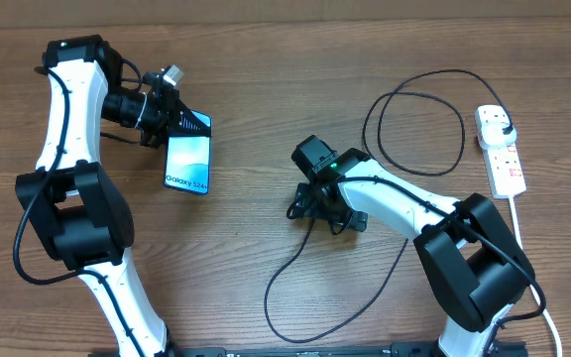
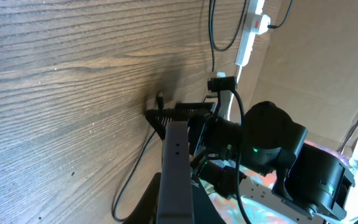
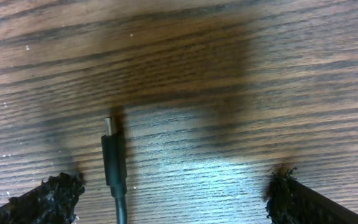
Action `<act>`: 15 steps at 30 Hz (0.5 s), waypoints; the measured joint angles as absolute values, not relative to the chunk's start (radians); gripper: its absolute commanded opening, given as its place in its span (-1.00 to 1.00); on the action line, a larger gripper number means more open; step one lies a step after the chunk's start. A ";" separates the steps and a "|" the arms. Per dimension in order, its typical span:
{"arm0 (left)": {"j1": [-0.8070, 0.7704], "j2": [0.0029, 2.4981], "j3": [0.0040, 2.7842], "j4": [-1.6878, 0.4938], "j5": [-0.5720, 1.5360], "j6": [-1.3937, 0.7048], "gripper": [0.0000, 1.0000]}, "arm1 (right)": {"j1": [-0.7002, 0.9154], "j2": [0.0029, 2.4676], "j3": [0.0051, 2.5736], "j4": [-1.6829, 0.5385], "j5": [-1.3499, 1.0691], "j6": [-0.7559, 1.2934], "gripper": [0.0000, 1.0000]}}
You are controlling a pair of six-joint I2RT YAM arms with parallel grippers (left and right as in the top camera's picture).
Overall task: Plug charger to phone and switch on socket
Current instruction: 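Lower the right gripper and close it on the cable plug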
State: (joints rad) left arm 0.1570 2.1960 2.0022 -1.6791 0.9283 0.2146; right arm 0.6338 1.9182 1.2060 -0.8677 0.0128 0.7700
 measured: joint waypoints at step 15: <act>0.157 2.196 2.002 -1.679 0.928 0.218 -0.89 | 0.634 1.923 1.208 -0.871 0.030 0.758 0.46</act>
